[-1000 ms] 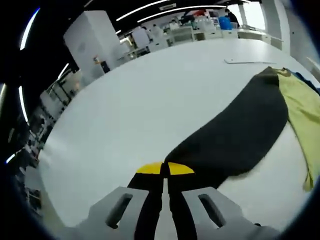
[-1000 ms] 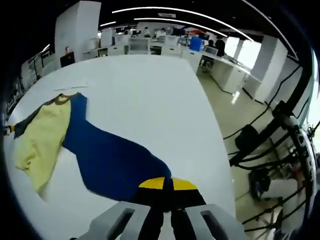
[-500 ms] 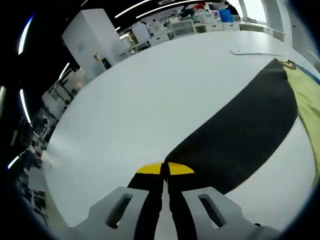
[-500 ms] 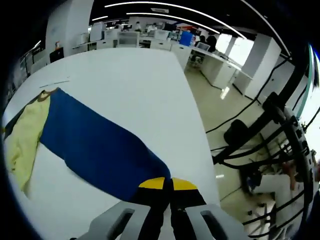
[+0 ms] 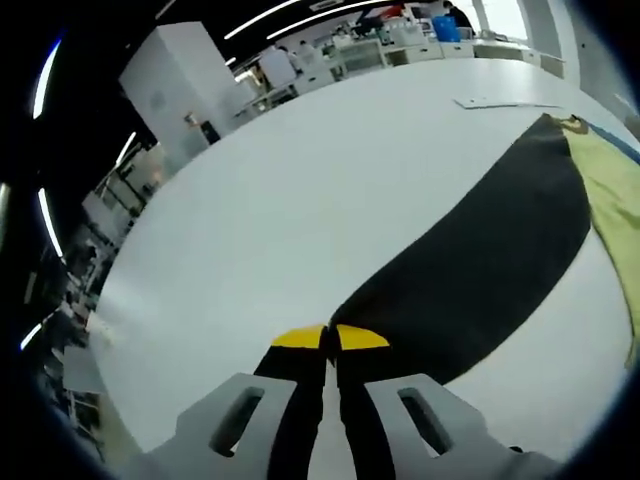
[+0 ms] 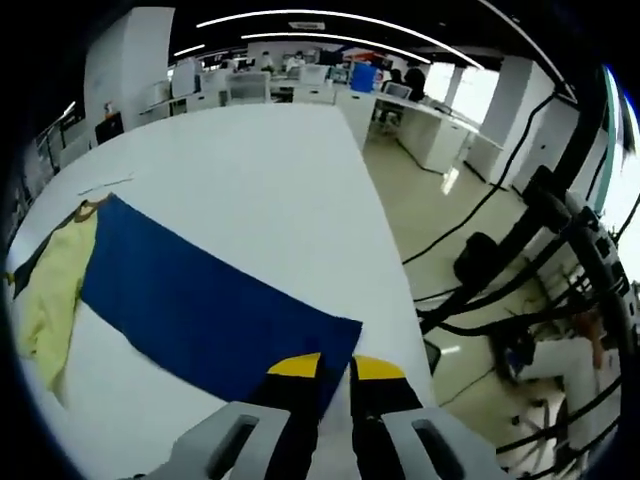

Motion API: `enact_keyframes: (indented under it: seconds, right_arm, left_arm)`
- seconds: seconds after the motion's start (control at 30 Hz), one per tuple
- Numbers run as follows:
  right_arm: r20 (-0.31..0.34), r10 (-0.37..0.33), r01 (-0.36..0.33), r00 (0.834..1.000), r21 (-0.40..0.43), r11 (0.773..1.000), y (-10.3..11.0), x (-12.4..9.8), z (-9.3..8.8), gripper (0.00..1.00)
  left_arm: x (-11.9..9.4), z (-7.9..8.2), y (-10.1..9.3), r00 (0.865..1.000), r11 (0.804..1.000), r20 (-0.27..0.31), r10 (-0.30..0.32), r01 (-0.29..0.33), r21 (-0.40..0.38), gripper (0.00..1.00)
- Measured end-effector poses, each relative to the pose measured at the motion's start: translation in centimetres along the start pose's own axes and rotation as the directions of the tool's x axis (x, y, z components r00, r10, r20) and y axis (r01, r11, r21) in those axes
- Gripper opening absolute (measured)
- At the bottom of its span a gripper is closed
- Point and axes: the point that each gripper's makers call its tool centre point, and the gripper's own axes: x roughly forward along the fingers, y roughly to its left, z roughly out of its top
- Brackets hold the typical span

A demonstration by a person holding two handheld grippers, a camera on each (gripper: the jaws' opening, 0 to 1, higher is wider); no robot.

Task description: Fold the garment on the visible template until the final outline fits inside the template.

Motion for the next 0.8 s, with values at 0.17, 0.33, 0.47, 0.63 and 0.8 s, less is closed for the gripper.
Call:
enact_keyframes:
  seconds: [0.17,0.33,0.47,0.63,0.8]
  right_arm:
    - [0.068,0.097,-0.1,0.993,0.042,0.994,2.2,-0.9,0.8,0.32]
    - [0.122,0.225,-0.227,0.967,0.001,0.974,5.8,-2.8,1.8,0.54]
    - [0.155,0.324,-0.317,0.933,-0.07,0.946,9.1,-4.6,2.4,0.67]
    - [0.153,0.453,-0.436,0.878,-0.13,0.89,13.4,-7.1,2.2,0.74]
    - [0.127,0.553,-0.521,0.824,-0.216,0.826,17.4,-9.2,1.2,0.75]
  left_arm:
    - [-1.2,0.8,-1.0,0.997,0.999,0.054,-0.053,0.053,0.011,0.13]
    - [-2.6,1.2,-3.0,0.983,0.99,0.113,-0.143,0.143,0.008,0.23]
    - [-4.1,1.5,-5.0,0.96,0.972,0.163,-0.228,0.234,-0.017,0.31]
    - [-6.4,1.9,-7.5,0.925,0.948,0.214,-0.315,0.319,0.015,0.36]
    - [-8.4,2.2,-10.2,0.884,0.916,0.242,-0.4,0.395,0.069,0.38]
